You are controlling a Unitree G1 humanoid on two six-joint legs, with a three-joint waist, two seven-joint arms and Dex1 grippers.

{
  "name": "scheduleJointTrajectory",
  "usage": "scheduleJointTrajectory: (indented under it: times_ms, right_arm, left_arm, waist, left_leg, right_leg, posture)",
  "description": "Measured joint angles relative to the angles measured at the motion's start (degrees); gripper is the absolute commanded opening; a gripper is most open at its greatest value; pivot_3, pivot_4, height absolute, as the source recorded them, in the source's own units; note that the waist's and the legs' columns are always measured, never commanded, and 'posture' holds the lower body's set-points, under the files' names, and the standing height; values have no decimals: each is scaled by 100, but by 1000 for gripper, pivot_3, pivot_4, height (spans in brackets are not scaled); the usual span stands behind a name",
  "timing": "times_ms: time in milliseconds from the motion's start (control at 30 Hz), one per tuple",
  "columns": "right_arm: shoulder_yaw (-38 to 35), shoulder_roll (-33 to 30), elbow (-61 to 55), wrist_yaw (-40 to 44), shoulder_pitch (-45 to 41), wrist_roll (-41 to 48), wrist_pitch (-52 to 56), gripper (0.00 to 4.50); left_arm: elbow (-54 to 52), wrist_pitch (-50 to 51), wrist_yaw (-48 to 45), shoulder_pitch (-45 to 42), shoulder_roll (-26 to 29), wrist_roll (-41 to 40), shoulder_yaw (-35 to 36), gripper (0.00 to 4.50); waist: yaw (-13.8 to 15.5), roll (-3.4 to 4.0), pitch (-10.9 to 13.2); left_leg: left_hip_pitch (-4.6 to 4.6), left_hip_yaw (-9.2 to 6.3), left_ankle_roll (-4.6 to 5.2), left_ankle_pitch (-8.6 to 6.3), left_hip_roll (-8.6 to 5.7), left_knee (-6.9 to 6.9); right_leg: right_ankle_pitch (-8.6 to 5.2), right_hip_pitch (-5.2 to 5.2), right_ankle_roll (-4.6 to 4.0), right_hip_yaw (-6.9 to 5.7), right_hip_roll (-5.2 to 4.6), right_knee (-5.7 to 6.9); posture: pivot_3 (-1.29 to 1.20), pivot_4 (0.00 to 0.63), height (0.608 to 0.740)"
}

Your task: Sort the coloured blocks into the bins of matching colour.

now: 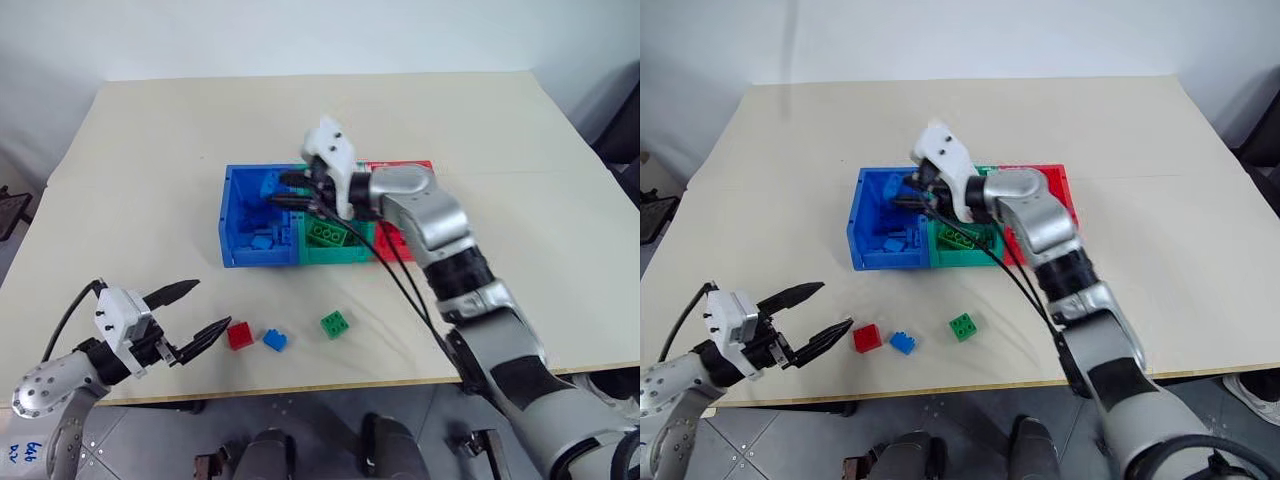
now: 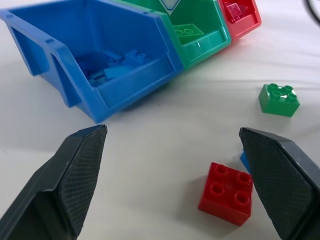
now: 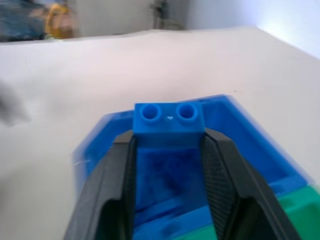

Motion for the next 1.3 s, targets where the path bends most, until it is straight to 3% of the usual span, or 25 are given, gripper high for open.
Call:
scheduleJointTrajectory:
  times_ms: [200,433,600,867,1000,1133,1300]
  right_arm:
    - [-30,83,532,36,-15,-104,-487,4480]
    - [-315,-723,-782,972,898,305,-789,4480]
    - [-871,-2085,-2131,2128,2514,964,-989,4480]
    - [-2015,-3399,-3235,2453,4833,1317,-1398,4480]
    - [-2266,-3839,-2978,2812,5747,1176,-2224,4480]
    - [-2285,-3924,-2433,2936,5893,1017,-2915,4480]
    - [-1740,-3877,-2701,2912,5309,1005,-2535,4480]
  left_arm:
    - [-1,-38,40,-44,30,10,30,4500]
    - [22,-28,-49,-102,234,16,13,4500]
    - [71,114,-447,-327,583,20,-213,4500]
    - [582,-250,-974,-1308,778,431,-946,4500]
    - [777,-464,-1068,-1655,762,677,-1290,4500]
    - [1013,-583,-1288,-1896,726,712,-1570,4500]
    - [1179,-729,-1516,-2028,746,664,-1527,4500]
  waist:
    - [-41,1,0]
    - [6,-1,-1]
    - [48,-1,0]
    - [40,1,1]
    - [57,1,1]
    - [18,1,1]
    - [13,2,1]
  left_leg:
    - [-1,1,0,0,1,-5]
    - [-2,-3,0,-1,3,-5]
    - [-3,1,6,-4,0,-2]
    - [8,29,10,-6,3,-3]
    - [13,42,15,-9,2,1]
    - [18,52,16,-9,4,8]
    - [18,51,16,-9,9,14]
  right_leg:
    - [0,-1,0,-3,1,-4]
    - [0,4,0,-8,2,-9]
    - [0,12,1,-12,-1,-21]
    - [0,12,0,3,-1,-22]
    - [0,17,0,11,-2,-29]
    - [0,16,0,18,-1,-28]
    - [0,14,0,19,-1,-23]
  posture:
    - [0,150,740]
    - [0,150,740]
    - [0,150,740]
    - [0,150,740]
    - [0,150,740]
    - [0,150,740]
    - [0,150,740]
